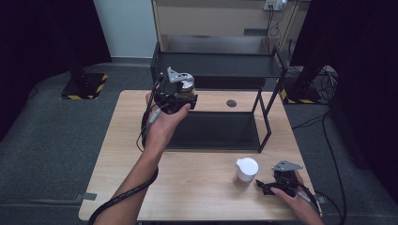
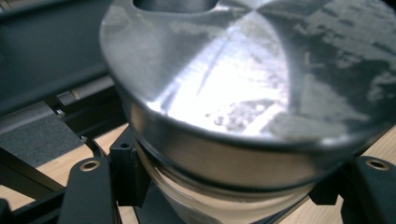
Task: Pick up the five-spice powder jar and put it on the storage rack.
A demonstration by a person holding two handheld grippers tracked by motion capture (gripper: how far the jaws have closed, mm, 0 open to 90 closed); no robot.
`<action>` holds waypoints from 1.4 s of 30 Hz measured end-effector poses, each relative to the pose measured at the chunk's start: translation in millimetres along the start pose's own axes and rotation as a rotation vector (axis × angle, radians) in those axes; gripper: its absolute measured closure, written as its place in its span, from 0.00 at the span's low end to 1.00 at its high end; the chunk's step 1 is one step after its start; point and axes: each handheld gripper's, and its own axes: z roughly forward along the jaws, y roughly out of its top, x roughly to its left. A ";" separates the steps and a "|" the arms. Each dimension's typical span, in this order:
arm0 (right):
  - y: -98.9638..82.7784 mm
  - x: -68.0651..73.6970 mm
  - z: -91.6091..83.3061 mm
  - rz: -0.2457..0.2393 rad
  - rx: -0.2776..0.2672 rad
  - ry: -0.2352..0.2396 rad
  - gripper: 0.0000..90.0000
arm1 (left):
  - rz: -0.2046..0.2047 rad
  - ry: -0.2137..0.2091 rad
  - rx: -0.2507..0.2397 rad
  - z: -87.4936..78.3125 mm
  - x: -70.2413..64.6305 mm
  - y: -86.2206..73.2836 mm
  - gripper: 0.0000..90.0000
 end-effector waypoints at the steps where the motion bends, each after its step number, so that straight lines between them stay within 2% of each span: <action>1: 0.0 0.0 0.0 0.000 0.000 0.000 0.01 | 0.003 0.002 -0.004 -2.6 0.2 4.1 0.34; 7: 0.0 0.0 0.0 0.000 0.000 0.000 0.01 | 0.007 0.005 -0.035 -14.5 3.5 27.1 0.34; 14: 0.0 0.0 0.0 0.001 0.000 0.001 0.01 | 0.008 0.011 -0.035 -15.8 4.0 43.3 0.34; 18: 0.0 0.0 0.0 0.001 0.000 0.001 0.01 | 0.027 0.019 -0.030 -14.9 3.2 58.7 0.34; 20: 0.0 0.0 0.0 0.000 0.000 0.000 0.01 | 0.028 0.020 -0.029 -14.4 3.9 61.4 0.34; 27: 0.0 0.0 0.0 0.001 0.000 0.000 0.01 | 0.005 0.029 -0.035 -4.7 11.5 73.3 0.34; 37: 0.0 0.0 -0.1 0.001 0.000 0.000 0.01 | 0.000 0.037 -0.037 9.1 15.4 87.4 0.34; 42: 0.0 -0.1 -0.1 0.001 0.000 0.001 0.01 | 0.002 0.047 -0.021 17.9 17.6 92.5 0.34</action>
